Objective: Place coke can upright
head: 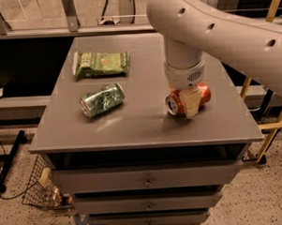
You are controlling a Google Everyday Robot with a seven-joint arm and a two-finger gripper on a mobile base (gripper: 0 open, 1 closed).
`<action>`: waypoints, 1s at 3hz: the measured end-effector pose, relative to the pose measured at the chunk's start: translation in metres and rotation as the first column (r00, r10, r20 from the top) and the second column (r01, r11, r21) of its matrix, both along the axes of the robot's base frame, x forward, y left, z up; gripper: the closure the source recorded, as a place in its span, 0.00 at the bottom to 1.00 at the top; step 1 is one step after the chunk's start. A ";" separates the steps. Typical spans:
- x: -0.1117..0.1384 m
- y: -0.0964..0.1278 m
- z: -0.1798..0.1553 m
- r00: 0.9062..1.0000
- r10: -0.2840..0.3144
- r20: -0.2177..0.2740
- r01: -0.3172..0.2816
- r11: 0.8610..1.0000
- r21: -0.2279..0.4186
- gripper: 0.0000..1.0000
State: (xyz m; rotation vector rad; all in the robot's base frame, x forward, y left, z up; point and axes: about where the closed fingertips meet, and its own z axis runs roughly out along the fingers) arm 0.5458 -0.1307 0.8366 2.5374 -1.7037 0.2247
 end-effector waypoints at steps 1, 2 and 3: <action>0.002 -0.016 0.013 0.998 -0.044 -0.043 0.047 0.995 0.090 0.84; 0.007 -0.035 0.038 0.990 -0.111 -0.093 0.133 0.948 0.288 1.00; 0.016 -0.049 0.072 0.976 -0.189 -0.106 0.216 0.845 0.488 1.00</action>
Offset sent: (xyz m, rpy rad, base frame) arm 0.0010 -0.0180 0.1610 0.8378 0.1717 -0.2002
